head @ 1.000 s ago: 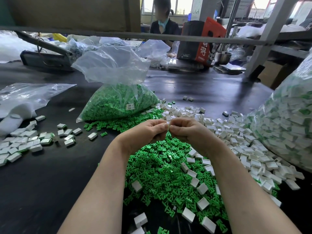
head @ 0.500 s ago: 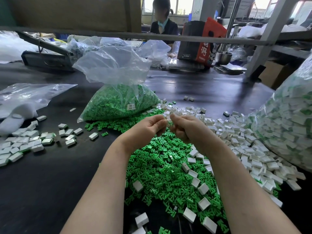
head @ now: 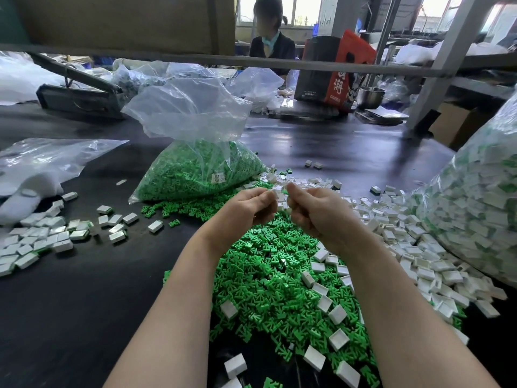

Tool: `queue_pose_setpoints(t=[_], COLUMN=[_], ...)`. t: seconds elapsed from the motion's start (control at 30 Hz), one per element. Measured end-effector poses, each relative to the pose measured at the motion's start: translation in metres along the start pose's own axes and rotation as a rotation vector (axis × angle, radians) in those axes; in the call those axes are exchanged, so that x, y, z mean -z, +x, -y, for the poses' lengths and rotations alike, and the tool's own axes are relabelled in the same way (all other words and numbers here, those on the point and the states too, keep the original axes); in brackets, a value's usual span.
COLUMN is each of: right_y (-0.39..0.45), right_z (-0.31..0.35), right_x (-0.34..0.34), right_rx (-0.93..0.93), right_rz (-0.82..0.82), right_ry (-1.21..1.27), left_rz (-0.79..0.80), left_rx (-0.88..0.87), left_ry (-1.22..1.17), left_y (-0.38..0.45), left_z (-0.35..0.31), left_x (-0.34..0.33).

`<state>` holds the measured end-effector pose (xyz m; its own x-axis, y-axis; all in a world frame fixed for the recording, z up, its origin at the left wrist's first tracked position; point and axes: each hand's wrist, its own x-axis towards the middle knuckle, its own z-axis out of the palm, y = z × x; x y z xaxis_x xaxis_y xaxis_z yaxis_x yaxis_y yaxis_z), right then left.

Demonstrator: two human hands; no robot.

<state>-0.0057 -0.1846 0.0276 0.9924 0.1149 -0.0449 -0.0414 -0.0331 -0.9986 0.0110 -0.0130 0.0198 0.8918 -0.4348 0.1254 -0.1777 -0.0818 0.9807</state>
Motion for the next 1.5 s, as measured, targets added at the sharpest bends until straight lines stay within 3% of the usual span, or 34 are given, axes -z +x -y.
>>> queue_pose_setpoints(t=[0.17, 0.5, 0.9, 1.1, 1.5], right_y=[-0.002, 0.000, 0.004, 0.002, 0.000], right_z=[0.001, -0.002, -0.011, -0.013, -0.016], right_x=[-0.006, -0.006, -0.001, 0.002, 0.005], right_rx=[0.176, 0.283, 0.179, 0.097, 0.076], right_rz=[0.026, 0.022, 0.168, 0.228, 0.251], right_ry=[-0.151, -0.231, -0.302, -0.182, -0.269], left_rz=[-0.014, 0.037, 0.088, 0.136, 0.195], left_rx=[0.022, 0.016, 0.029, 0.080, 0.116], left_ry=[-0.236, -0.163, 0.012, 0.039, 0.065], left_y=[-0.001, -0.003, -0.002, 0.001, -0.001], left_z=[0.000, -0.003, -0.005, 0.001, 0.002], left_x=[0.002, 0.000, 0.000, 0.001, 0.000])
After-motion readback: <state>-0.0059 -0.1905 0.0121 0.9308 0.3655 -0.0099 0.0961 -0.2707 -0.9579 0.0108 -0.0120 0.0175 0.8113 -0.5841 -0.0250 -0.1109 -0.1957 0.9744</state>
